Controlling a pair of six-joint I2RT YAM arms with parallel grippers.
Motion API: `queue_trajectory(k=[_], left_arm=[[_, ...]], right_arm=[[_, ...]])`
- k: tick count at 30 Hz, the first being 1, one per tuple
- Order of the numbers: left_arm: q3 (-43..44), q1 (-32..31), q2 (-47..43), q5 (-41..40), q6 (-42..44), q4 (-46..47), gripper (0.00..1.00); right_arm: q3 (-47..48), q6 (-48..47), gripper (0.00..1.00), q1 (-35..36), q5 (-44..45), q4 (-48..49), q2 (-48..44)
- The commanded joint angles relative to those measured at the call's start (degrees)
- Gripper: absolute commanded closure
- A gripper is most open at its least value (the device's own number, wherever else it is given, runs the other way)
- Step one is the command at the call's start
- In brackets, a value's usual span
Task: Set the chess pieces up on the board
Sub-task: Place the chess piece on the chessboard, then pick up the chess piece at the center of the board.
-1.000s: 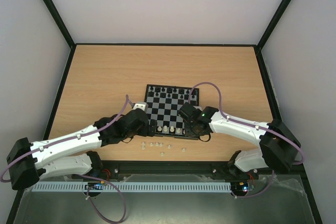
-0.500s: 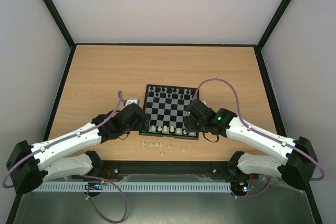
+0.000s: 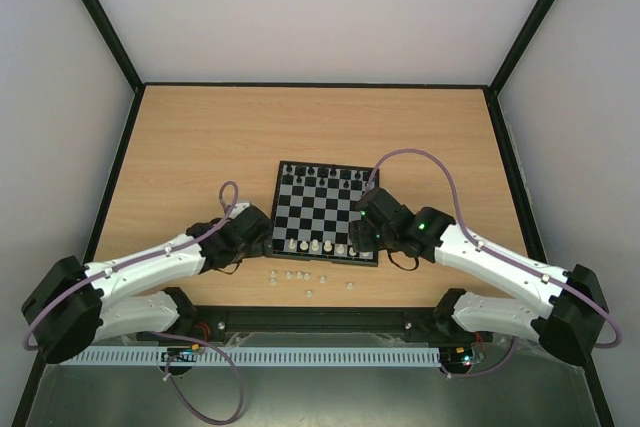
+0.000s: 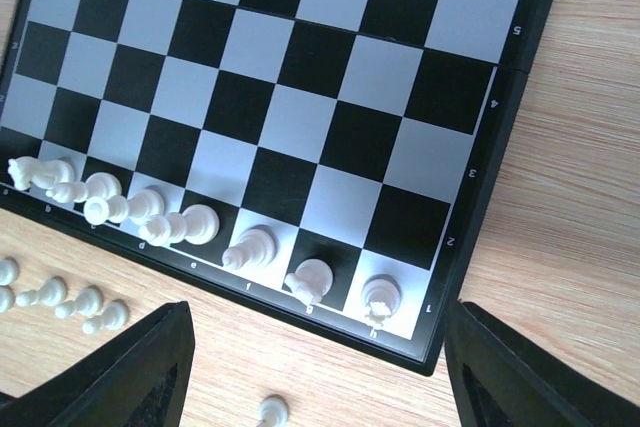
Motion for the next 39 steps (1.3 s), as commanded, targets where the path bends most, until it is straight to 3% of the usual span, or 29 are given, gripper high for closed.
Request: queue_trajectory(k=[1, 8, 26, 39], left_arm=[[0.1, 0.8, 2.2, -1.9, -1.0, 2.3, 0.04], [0.0, 1.3, 3.9, -2.5, -0.3, 4.2, 0.10], [-0.3, 4.4, 2.9, -1.8, 2.6, 5.0, 0.42], [-1.2, 5.4, 2.2, -0.8, 3.2, 5.7, 0.57]], right_arm=[[-0.3, -1.2, 0.31, -0.4, -1.8, 0.1, -1.3], [-0.6, -1.2, 0.31, -0.3, -2.0, 0.2, -1.3], [-0.6, -1.3, 0.31, -0.3, -1.5, 0.3, -0.4], [-0.7, -1.3, 0.31, -0.3, -1.8, 0.2, -0.4]])
